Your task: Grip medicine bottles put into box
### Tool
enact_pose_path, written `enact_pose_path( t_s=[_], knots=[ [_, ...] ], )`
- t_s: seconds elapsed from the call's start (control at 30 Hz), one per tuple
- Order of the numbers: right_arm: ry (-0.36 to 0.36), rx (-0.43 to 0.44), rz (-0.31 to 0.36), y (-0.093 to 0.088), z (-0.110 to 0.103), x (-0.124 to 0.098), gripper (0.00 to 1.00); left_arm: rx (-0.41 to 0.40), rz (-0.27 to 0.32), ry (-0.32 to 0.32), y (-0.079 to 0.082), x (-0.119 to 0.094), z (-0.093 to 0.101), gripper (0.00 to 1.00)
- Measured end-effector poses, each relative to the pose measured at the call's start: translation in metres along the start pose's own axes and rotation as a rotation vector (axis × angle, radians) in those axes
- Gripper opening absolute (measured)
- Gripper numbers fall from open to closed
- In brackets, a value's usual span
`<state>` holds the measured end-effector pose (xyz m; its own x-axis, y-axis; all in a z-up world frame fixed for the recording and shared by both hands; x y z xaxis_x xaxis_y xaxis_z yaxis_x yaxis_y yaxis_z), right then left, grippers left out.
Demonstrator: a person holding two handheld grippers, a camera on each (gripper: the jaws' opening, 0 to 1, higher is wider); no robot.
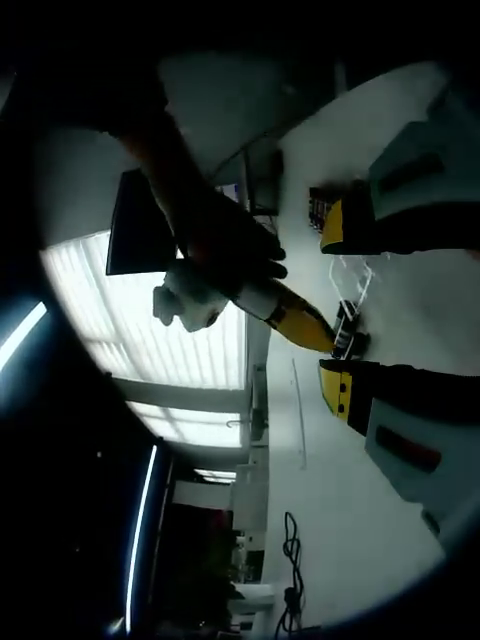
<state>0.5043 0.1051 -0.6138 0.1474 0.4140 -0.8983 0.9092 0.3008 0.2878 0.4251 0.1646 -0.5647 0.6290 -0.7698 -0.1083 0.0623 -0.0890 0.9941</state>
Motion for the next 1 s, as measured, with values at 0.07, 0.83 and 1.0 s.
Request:
enact_pose_path(
  t_s=[0.07, 0.83, 1.0],
  knots=[
    [-0.004, 0.031, -0.019, 0.002, 0.001, 0.002, 0.12, 0.004, -0.003, -0.003, -0.001, 0.000, 0.000, 0.34],
    [-0.164, 0.045, -0.111, 0.015, 0.009, 0.027, 0.14, -0.041, 0.029, -0.011, 0.003, -0.009, -0.003, 0.34],
    [-0.187, 0.049, -0.133, 0.009, 0.009, 0.035, 0.08, -0.063, 0.036, -0.017, 0.004, -0.009, -0.004, 0.34]
  ],
)
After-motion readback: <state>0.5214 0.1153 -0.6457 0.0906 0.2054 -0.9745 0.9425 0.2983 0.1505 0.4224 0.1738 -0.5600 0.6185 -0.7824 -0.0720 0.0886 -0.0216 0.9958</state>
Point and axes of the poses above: the point that each gripper's makers call its tool centre point, and the gripper's own axes: x roughly forward along the fingers, z roughly to its right, y roughly out of its top, the point moved 1 cm from there along -x, roughly backward along the fingers, and after that the axes turned 13 degrees about -z, right-handed, at the moved point
